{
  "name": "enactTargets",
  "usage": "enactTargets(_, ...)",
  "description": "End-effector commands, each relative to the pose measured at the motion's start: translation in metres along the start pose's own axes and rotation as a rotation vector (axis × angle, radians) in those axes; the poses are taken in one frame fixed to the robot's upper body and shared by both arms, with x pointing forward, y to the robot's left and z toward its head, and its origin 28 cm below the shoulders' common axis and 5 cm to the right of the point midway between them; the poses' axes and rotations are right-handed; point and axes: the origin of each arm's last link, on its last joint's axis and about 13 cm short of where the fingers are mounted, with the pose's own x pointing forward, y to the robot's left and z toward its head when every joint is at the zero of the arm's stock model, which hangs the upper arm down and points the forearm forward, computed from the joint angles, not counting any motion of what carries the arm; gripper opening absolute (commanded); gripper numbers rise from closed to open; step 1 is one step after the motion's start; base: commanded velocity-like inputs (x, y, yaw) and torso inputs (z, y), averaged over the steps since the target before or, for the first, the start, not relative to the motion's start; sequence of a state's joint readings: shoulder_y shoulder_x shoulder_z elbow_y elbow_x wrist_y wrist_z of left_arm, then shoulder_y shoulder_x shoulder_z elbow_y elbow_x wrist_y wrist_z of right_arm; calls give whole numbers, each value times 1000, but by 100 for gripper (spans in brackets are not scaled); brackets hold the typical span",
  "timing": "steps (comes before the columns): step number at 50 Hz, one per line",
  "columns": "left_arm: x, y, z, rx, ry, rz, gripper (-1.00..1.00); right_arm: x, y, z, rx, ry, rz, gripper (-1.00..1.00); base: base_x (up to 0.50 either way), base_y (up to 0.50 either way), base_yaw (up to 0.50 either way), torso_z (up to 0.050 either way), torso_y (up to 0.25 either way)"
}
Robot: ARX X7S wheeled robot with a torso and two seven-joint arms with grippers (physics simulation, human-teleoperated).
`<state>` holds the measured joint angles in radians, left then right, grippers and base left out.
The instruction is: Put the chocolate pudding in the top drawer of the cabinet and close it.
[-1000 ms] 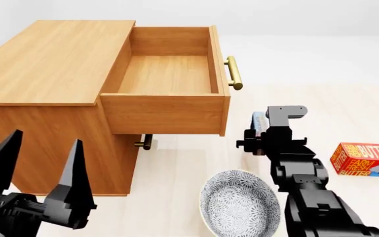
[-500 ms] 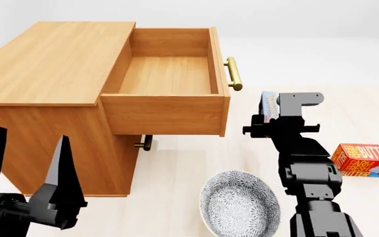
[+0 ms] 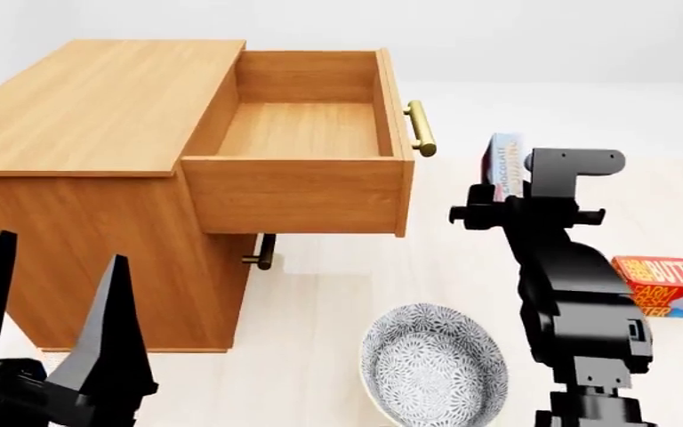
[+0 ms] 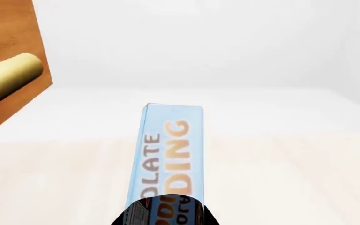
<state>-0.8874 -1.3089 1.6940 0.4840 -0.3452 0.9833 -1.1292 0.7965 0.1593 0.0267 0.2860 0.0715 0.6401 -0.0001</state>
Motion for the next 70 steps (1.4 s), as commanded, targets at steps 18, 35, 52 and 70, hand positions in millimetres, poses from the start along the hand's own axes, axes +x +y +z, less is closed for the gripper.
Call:
enactTargets(18, -2, 0, 10, -53, -39, 28, 100, -60, 1, 45, 3, -231, 57, -100, 0, 0, 0, 16, 11)
enactTargets(35, -4, -1, 7, -68, -15, -12, 100, -75, 11, 62, -16, -285, 162, -100, 0, 0, 0, 17, 14)
enactTargets(52, -8, 0, 4, -74, -2, -22, 100, -92, 30, 97, -10, -350, 328, -100, 0, 0, 0, 0, 0)
enactTargets(70, -18, 5, 2, -57, 21, -25, 100, -84, 63, 137, -77, -339, 468, -100, 0, 0, 0, 0, 0)
